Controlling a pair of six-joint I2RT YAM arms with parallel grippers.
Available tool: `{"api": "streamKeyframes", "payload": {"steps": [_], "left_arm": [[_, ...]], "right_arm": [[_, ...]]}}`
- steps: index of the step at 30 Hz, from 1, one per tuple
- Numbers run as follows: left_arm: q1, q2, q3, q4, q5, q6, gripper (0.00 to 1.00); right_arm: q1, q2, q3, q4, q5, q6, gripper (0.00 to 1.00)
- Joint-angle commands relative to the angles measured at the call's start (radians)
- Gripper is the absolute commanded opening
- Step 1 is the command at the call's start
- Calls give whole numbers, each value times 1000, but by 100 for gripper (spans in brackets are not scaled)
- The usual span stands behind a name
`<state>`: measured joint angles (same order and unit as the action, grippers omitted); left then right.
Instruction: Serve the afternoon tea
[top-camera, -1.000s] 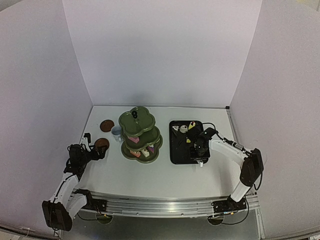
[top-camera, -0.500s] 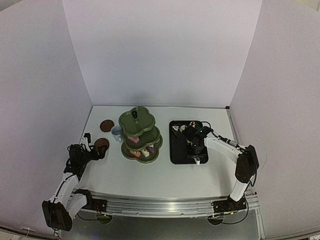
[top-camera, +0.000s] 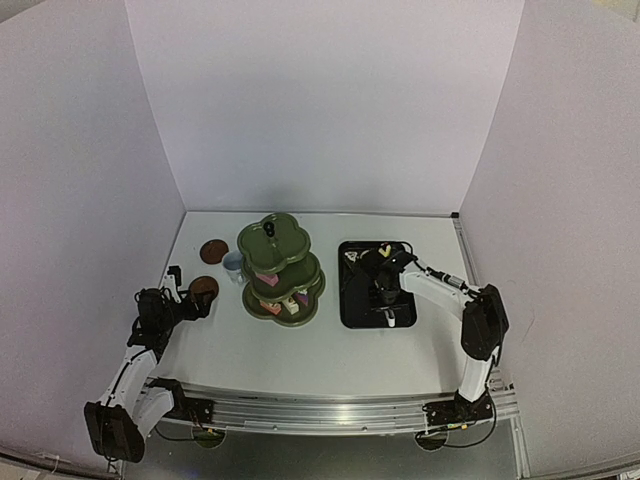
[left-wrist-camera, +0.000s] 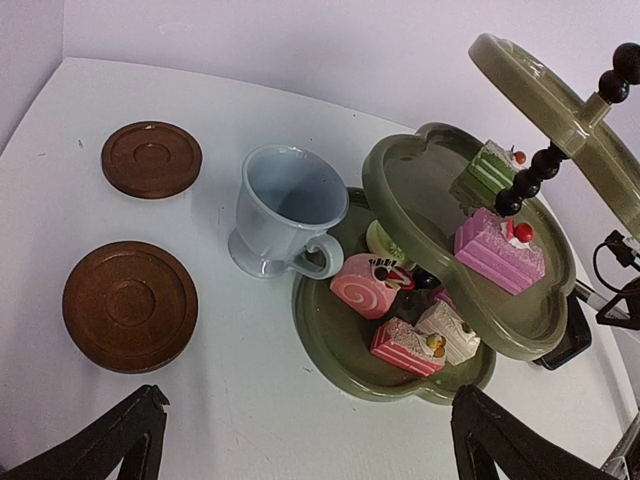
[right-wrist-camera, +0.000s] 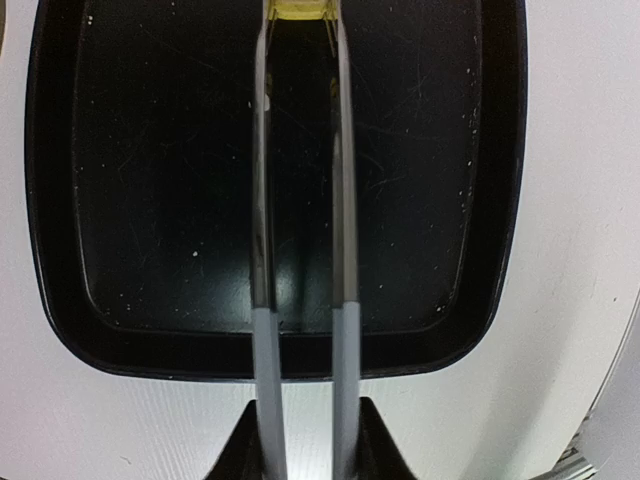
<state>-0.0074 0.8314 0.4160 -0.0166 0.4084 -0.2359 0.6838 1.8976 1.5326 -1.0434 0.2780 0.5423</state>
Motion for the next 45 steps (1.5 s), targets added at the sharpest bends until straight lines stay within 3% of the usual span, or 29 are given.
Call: {"api": "streamKeyframes", "payload": {"steps": [1,4,9,18,27,45], "left_arm": [[3,-14,0,36,9,-3,100],[3,-18,0,37,9,-3,100],[3,-20,3,40,14,8,100],[3,-33,13,47,72,21,99],[1,-17,75,45,168,104,99],[1,-19,81,35,161,121,100]], "right_arm": [[0,-3,56,17,58,-6,9],[1,-54,57,16,70,-21,1],[11,-208,81,31,27,-158,0],[60,-401,52,24,-288,-402,0],[148,-253,238,-132,-322,-463,0],[197,-1,487,-148,-251,-530,2]]}}
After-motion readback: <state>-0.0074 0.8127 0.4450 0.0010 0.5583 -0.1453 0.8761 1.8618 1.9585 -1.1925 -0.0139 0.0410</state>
